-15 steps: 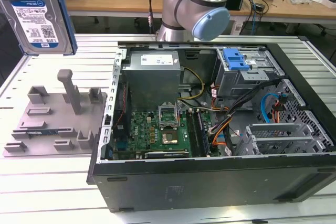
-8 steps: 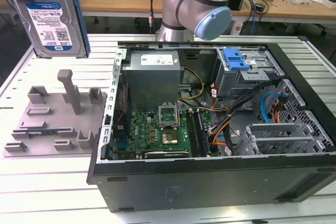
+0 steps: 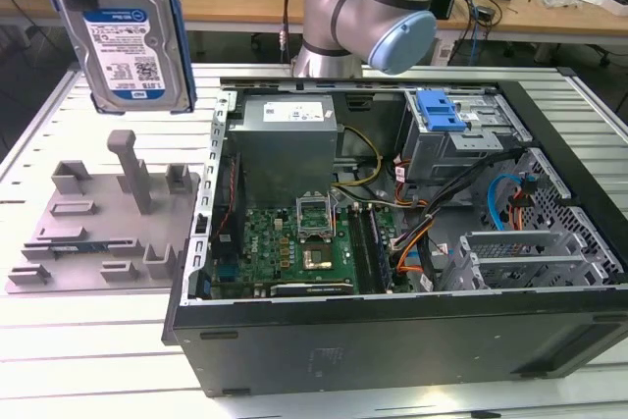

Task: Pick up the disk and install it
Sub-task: 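Pick up the disk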

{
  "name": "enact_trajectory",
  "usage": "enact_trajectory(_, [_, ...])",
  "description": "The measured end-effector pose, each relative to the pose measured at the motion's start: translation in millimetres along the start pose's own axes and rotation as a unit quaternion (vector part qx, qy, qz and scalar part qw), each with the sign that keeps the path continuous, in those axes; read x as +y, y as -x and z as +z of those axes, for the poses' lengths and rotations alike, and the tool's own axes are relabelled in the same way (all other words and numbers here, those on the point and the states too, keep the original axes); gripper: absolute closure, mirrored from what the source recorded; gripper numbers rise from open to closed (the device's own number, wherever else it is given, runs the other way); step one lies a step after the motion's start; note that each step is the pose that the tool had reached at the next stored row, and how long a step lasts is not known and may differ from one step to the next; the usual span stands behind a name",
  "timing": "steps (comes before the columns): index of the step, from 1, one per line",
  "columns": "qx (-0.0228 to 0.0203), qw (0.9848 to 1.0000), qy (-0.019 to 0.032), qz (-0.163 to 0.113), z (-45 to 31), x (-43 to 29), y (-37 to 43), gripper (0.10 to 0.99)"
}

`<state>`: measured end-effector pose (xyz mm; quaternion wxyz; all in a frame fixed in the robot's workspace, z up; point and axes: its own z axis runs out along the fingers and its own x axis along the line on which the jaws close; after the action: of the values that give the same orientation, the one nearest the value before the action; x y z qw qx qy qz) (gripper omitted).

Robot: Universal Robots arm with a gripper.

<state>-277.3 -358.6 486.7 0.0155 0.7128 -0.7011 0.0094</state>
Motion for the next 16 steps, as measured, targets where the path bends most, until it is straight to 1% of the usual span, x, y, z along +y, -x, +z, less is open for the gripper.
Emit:
enact_trajectory(1, [0.0,1.0,-0.0003,0.0,0.0,-2.6,-0.6,0.722])
enact_trajectory(4, [0.0,1.0,-0.0012,0.0,0.0,-15.0,-3.3,0.722])
enact_trajectory(8, [0.0,1.0,-0.0015,0.0,0.0,-25.8,-7.2,0.722])
enact_trajectory(10, [0.0,1.0,-0.0024,0.0,0.1,-28.5,-9.1,0.722])
enact_trajectory(11, [0.0,1.0,-0.0035,0.0,0.2,-31.8,-11.3,0.722])
enact_trajectory(13, [0.0001,1.0,-0.0039,0.0,0.1,-35.7,-13.5,0.722])
enact_trajectory(15, [0.0001,1.0,-0.0043,0.0,0.2,-40.7,-16.0,0.722])
enact_trajectory(16, [0.0,1.0,-0.0044,0.0,0.3,-44.6,-18.0,0.722])
